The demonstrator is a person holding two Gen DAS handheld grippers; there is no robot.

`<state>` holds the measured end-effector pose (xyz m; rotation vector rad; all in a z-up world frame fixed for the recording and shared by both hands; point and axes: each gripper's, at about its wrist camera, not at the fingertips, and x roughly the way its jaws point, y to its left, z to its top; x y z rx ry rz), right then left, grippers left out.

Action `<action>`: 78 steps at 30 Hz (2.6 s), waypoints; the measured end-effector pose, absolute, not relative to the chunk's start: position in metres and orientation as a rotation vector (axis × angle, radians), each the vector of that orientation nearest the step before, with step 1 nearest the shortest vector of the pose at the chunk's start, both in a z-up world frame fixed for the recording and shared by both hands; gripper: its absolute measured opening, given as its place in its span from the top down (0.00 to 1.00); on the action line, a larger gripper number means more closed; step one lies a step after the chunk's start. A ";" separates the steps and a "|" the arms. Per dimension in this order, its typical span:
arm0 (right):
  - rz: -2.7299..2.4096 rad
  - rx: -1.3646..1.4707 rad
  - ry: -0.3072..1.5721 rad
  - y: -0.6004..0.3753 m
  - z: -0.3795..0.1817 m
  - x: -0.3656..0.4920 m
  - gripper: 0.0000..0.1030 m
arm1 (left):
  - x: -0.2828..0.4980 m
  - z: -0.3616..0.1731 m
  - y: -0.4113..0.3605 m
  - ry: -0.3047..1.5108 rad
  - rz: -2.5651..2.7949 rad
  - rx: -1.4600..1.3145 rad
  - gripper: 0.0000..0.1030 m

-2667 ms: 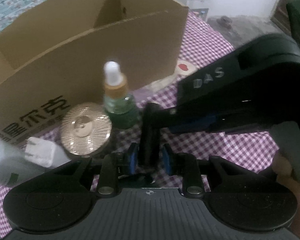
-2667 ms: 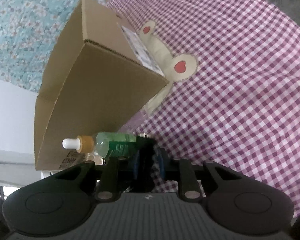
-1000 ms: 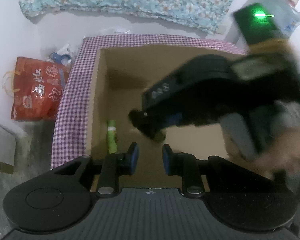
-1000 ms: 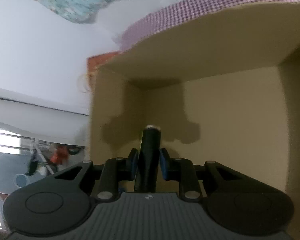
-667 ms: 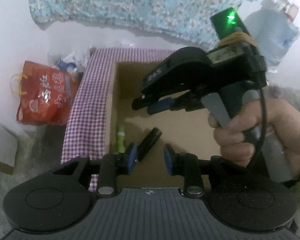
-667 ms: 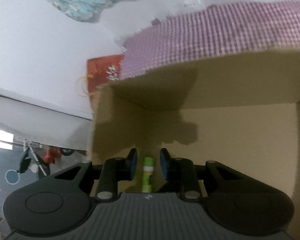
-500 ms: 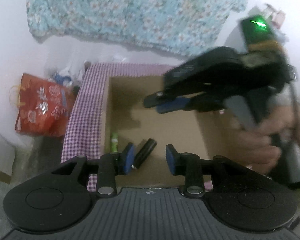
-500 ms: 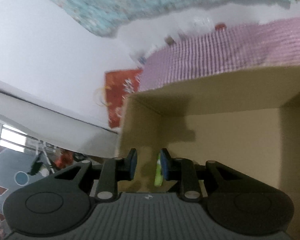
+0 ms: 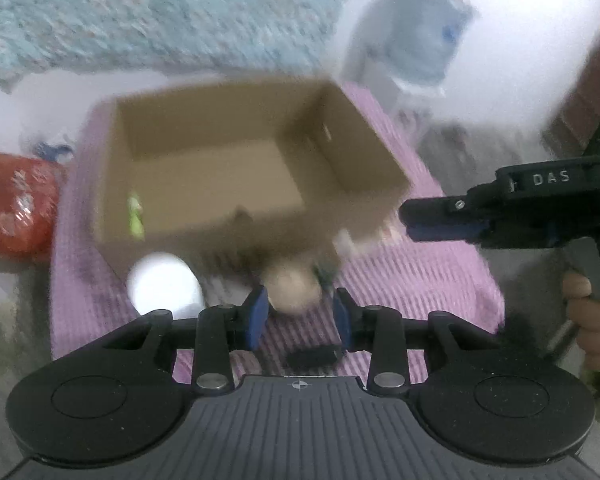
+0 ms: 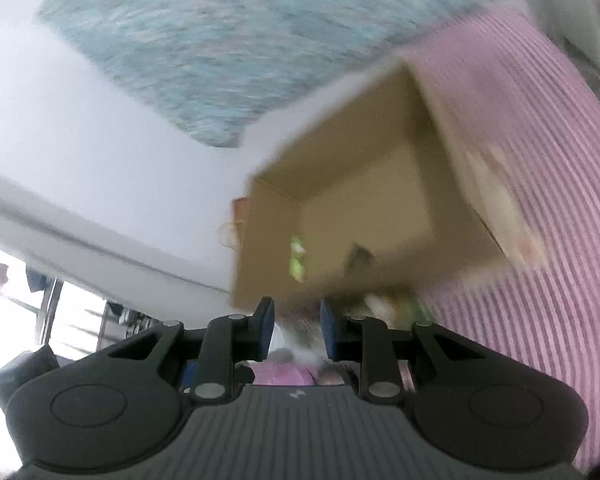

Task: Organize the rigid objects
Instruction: 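Grasp the black oval case with the right tool, then carry the black case into the box and open the right tool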

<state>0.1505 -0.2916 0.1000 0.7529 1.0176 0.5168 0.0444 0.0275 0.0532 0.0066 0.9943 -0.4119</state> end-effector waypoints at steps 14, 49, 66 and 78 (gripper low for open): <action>0.299 1.042 1.321 -0.289 -0.033 0.094 0.73 | 0.049 -0.043 -0.022 1.118 -0.403 0.226 0.67; 0.312 0.963 1.315 -0.285 -0.038 0.131 0.73 | 0.060 -0.079 -0.028 1.251 -0.459 0.074 0.66; 0.375 0.926 1.314 -0.264 -0.037 0.130 0.74 | 0.044 -0.079 -0.031 1.225 -0.408 0.095 0.61; 0.367 0.861 1.249 -0.250 -0.007 0.111 0.83 | 0.007 -0.050 -0.030 1.184 -0.441 0.069 0.64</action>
